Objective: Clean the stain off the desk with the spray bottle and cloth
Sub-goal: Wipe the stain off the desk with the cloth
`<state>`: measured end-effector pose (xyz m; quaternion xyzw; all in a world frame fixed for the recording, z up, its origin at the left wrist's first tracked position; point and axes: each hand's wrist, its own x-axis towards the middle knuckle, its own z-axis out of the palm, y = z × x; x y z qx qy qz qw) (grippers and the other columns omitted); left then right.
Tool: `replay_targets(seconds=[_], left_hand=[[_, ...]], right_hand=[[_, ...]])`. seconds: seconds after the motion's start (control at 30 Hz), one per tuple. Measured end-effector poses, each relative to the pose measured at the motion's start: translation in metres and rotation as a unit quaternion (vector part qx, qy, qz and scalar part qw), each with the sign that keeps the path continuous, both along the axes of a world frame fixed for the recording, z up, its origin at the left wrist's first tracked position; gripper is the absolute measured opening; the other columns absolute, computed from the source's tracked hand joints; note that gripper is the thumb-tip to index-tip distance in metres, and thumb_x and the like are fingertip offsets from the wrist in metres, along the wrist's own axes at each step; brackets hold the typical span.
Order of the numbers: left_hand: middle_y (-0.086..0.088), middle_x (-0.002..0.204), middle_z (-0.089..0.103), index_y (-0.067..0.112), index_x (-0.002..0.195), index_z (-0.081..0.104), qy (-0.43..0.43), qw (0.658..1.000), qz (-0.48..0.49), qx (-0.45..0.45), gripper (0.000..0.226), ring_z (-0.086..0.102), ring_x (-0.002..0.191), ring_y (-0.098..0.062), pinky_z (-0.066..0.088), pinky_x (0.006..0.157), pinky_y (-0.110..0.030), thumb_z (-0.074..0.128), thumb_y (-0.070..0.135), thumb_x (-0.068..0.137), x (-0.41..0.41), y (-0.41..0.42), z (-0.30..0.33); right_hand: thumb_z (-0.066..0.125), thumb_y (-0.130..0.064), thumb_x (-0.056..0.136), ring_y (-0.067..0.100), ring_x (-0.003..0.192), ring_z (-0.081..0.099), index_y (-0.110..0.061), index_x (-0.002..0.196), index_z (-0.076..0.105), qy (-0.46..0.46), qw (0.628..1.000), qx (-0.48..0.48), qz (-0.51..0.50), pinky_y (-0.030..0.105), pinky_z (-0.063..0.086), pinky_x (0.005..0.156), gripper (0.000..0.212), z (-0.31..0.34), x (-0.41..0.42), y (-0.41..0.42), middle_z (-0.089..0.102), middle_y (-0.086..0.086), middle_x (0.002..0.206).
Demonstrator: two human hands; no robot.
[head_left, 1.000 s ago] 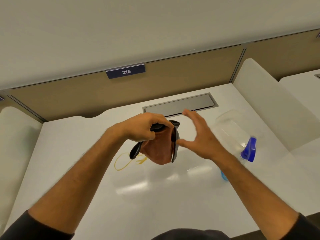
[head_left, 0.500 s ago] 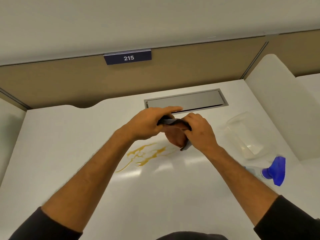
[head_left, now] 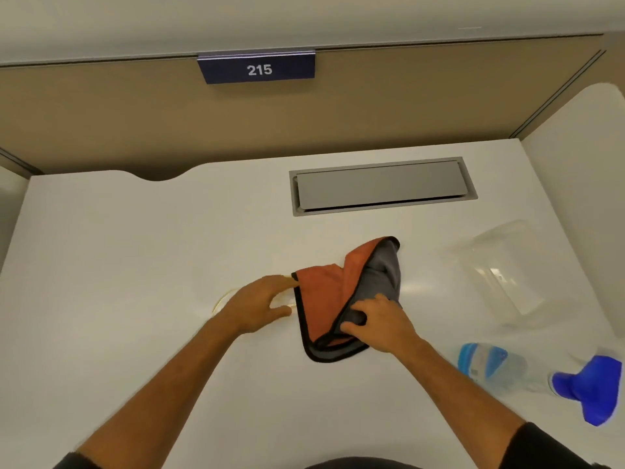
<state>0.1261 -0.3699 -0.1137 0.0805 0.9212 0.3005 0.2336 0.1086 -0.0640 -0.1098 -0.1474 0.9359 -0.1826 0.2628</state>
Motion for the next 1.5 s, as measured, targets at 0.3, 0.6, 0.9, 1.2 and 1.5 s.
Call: replay_targets(seconds=[0.3,0.6,0.9,1.2,1.5], left_hand=[[0.001,0.173,-0.004,0.014,0.164,0.005,0.055,0.98,0.144,-0.129,0.097,-0.004,0.159,-0.021,0.016,0.125,-0.053,0.022,0.078,0.094,0.098,-0.115,-0.06],[-0.005,0.174,-0.002,0.012,0.164,0.003,0.112,0.973,0.126,-0.156,0.104,-0.001,0.159,-0.024,0.009,0.125,-0.045,0.031,0.079,0.09,0.106,-0.12,-0.086],[-0.008,0.173,-0.001,0.01,0.164,0.003,0.192,0.964,0.186,0.004,0.106,-0.001,0.159,-0.03,0.007,0.128,-0.044,0.037,0.078,0.09,0.11,-0.126,-0.09],[0.0,0.173,-0.008,0.022,0.165,0.002,0.133,0.974,0.13,-0.13,0.096,-0.01,0.159,-0.022,0.012,0.126,-0.053,0.03,0.079,0.092,0.11,-0.121,-0.086],[-0.002,0.173,-0.007,0.018,0.164,-0.005,0.161,0.971,0.151,-0.09,0.108,-0.008,0.159,-0.024,0.01,0.126,-0.052,0.037,0.082,0.089,0.11,-0.122,-0.092]], right_hand=[[0.025,-0.09,0.075,0.048,0.143,-0.019,-0.042,0.147,-0.023,-0.001,0.993,0.066,-0.093,0.074,-0.006,0.109,0.099,-0.046,0.005,-0.044,-0.011,0.012,0.164],[0.027,-0.085,0.081,0.05,0.146,-0.003,-0.037,0.154,0.005,0.185,0.978,0.097,-0.013,0.076,0.005,0.109,0.091,-0.089,-0.017,-0.124,0.026,0.013,0.159],[0.034,-0.077,0.081,0.049,0.146,-0.006,-0.035,0.154,0.013,0.208,0.952,-0.015,0.224,0.075,0.003,0.107,0.086,-0.089,0.056,-0.286,0.022,0.009,0.161],[0.037,-0.096,0.065,0.045,0.148,-0.003,-0.041,0.153,0.014,0.147,0.961,0.129,0.195,0.08,0.005,0.105,0.106,-0.073,0.079,-0.087,0.027,0.009,0.16],[0.035,-0.103,0.052,0.051,0.144,-0.01,-0.049,0.149,-0.009,0.1,0.982,0.161,0.013,0.08,-0.005,0.105,0.119,-0.076,-0.038,-0.097,0.015,0.015,0.163]])
